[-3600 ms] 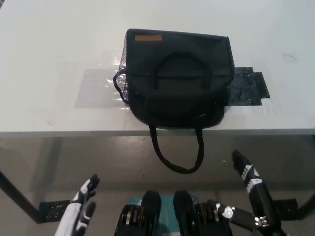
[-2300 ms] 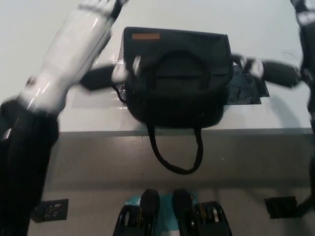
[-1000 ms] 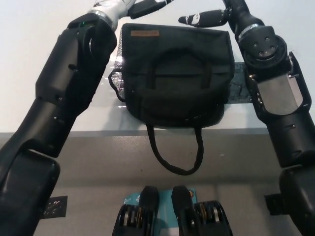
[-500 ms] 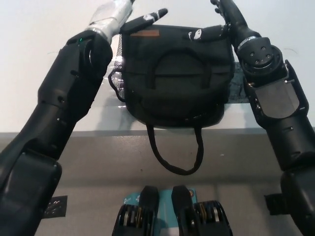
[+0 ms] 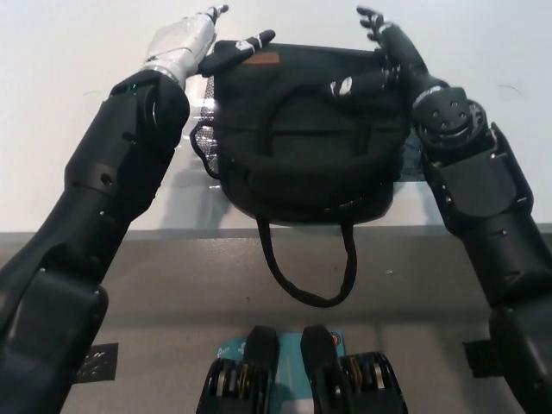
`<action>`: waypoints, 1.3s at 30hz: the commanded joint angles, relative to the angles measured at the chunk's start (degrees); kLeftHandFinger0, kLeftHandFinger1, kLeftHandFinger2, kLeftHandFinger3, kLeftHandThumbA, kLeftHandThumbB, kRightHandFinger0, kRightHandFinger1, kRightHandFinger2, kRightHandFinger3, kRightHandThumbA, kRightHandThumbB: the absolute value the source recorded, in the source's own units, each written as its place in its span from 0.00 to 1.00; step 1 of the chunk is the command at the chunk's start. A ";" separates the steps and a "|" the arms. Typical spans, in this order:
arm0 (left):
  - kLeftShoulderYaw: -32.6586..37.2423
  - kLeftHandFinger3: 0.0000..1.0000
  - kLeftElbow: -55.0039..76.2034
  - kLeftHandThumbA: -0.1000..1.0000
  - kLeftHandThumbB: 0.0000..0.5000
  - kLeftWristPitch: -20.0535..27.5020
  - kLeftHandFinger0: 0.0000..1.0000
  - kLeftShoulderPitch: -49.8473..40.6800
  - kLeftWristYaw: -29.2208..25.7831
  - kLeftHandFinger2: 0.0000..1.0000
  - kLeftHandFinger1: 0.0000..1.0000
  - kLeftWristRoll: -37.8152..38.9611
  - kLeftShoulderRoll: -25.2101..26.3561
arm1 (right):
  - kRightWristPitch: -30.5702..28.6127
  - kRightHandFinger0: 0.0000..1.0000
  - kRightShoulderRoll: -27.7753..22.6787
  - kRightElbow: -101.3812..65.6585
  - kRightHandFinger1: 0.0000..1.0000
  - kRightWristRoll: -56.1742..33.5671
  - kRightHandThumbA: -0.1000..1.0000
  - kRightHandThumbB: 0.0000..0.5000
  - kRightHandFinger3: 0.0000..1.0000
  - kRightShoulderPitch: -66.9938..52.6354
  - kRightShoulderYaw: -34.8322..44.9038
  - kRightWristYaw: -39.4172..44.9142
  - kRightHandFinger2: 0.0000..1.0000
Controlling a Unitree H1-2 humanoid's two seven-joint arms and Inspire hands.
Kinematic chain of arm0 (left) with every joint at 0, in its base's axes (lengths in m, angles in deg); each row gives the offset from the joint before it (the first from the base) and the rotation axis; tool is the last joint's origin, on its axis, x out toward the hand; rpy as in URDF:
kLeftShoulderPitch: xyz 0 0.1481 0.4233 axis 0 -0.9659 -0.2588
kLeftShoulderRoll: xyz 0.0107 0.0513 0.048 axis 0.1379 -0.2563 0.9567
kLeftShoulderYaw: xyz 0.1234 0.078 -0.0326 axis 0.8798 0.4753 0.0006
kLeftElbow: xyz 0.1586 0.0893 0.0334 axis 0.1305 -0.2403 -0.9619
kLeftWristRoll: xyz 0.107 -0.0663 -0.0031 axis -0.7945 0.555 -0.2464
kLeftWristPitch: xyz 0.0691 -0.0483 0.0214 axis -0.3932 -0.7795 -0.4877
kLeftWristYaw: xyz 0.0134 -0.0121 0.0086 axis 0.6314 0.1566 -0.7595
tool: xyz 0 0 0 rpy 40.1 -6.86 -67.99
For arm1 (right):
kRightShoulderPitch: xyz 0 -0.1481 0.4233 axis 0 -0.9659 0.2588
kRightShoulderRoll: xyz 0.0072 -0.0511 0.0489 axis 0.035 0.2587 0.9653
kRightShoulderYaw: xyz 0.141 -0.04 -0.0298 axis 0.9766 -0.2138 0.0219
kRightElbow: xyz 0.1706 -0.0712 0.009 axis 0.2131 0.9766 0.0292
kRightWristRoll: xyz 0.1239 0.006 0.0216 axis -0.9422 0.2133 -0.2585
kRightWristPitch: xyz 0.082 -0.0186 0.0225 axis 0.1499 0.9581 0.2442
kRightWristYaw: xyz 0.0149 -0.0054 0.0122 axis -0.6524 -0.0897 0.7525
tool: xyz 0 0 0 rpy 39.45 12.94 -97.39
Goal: A soft travel bag is kept infront of the robot in the middle of the desk and the robot uses both its hands to press it to reduce its size
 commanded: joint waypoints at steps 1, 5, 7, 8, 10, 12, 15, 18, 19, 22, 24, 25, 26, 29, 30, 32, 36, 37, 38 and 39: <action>0.89 1.00 -0.28 1.00 0.61 0.68 1.00 1.91 -3.46 1.00 1.00 0.01 0.02 | -5.99 1.00 -0.16 3.01 1.00 -0.53 1.00 0.55 1.00 2.12 -0.29 -2.17 1.00; 3.09 1.00 -0.56 1.00 0.63 1.60 1.00 1.62 -3.29 1.00 1.00 -0.85 -0.84 | -7.07 1.00 0.84 7.02 1.00 -0.62 1.00 0.48 1.00 1.48 -0.44 -3.09 1.00; 3.88 1.00 -0.28 1.00 0.63 1.61 1.00 1.37 -3.35 1.00 1.00 -0.92 -0.85 | -7.35 1.00 1.06 7.98 1.00 -0.56 1.00 0.48 1.00 1.51 -0.58 -3.27 1.00; 5.01 1.00 -0.15 1.00 0.62 1.44 1.00 1.21 -3.17 1.00 1.00 -1.45 -1.57 | -7.99 1.00 1.29 8.40 1.00 -0.74 1.00 0.50 1.00 0.99 -0.46 -3.56 1.00; 6.30 1.00 -1.00 1.00 0.63 0.98 1.00 1.72 -2.88 1.00 1.00 -2.22 -2.35 | -9.21 1.00 1.30 9.62 1.00 -0.77 1.00 0.50 1.00 1.19 -0.55 -3.52 1.00; 8.38 1.00 -1.12 1.00 0.60 0.47 1.00 1.75 -2.51 1.00 1.00 -3.57 -2.76 | -9.60 1.00 1.51 10.02 1.00 -1.07 1.00 0.49 1.00 1.05 -0.50 -3.18 1.00; 13.98 1.00 -1.80 1.00 0.50 0.86 1.00 1.60 -1.50 1.00 1.00 -7.08 -3.69 | -12.10 1.00 1.52 12.59 1.00 -1.05 1.00 0.45 1.00 1.16 -0.70 -3.22 1.00; 16.81 1.00 -3.04 1.00 0.50 1.13 1.00 -0.14 -3.90 1.00 1.00 -7.82 -4.56 | -13.21 1.00 1.54 14.90 1.00 -0.06 1.00 0.40 1.00 0.76 -1.81 -3.95 1.00; 17.30 1.00 -3.10 1.00 0.46 1.41 1.00 -0.71 -4.38 1.00 1.00 -7.94 -4.51 | -12.97 1.00 1.62 15.52 1.00 0.06 1.00 0.42 1.00 0.62 -1.94 -4.33 1.00; 20.83 1.00 -5.03 1.00 0.30 1.97 1.00 -2.69 -5.51 1.00 1.00 -9.99 -4.65 | -11.45 1.00 1.90 17.34 1.00 -0.33 1.00 0.45 1.00 -0.17 -1.97 -4.76 1.00; 23.24 1.00 -6.50 1.00 0.19 1.96 1.00 -4.21 -7.22 1.00 1.00 -11.43 -4.76 | -11.67 1.00 2.27 18.47 1.00 -0.90 1.00 0.44 1.00 -0.53 -1.69 -5.02 1.00; 24.32 1.00 -7.38 1.00 0.15 2.48 1.00 -4.85 -7.89 1.00 1.00 -12.04 -4.72 | -12.23 1.00 2.44 19.15 1.00 -0.95 1.00 0.44 1.00 -0.63 -1.73 -5.04 1.00; 25.93 1.00 -8.44 1.00 0.13 2.46 1.00 -5.55 -8.13 1.00 1.00 -12.92 -4.86 | -12.56 1.00 2.60 19.64 1.00 -1.10 1.00 0.44 1.00 -0.91 -1.61 -5.20 1.00; 28.93 1.00 -11.27 1.00 0.12 3.18 1.00 -7.79 -10.34 1.00 1.00 -14.28 -5.43 | -13.34 1.00 3.01 21.29 1.00 -0.94 1.00 0.44 1.00 -1.45 -1.76 -5.97 1.00; 29.83 1.00 -12.15 1.00 0.12 3.56 1.00 -8.54 -10.86 1.00 1.00 -14.45 -5.65 | -13.93 1.00 3.14 21.87 1.00 -0.74 1.00 0.46 1.00 -1.61 -1.98 -6.23 1.00; 32.45 1.00 -14.11 1.00 0.15 4.11 1.00 -10.84 -12.88 1.00 1.00 -16.00 -6.04 | -14.29 1.00 3.57 22.94 1.00 -0.68 1.00 0.47 1.00 -2.08 -2.14 -6.37 1.00; 34.87 1.00 -17.64 1.00 0.18 4.29 1.00 -14.79 -16.70 1.00 1.00 -16.06 -6.98 | -15.67 1.00 4.31 24.23 1.00 -0.18 1.00 0.47 1.00 -3.28 -2.92 -7.98 1.00; 34.10 1.00 -17.52 1.00 0.18 4.11 1.00 -15.97 -17.69 1.00 1.00 -14.93 -6.23 | -16.13 1.00 5.25 25.45 1.00 0.02 1.00 0.46 1.00 -2.69 -3.30 -8.22 1.00; 34.03 1.00 -17.54 1.00 0.17 4.17 1.00 -16.27 -17.94 1.00 1.00 -14.68 -6.10 | -16.25 1.00 5.50 25.70 1.00 -0.07 1.00 0.45 1.00 -2.76 -3.31 -8.41 1.00; 34.02 1.00 -17.70 1.00 0.17 4.13 1.00 -16.66 -18.05 1.00 1.00 -14.52 -6.27 | -16.95 1.00 5.63 26.08 1.00 -0.45 1.00 0.44 1.00 -3.15 -3.10 -8.27 1.00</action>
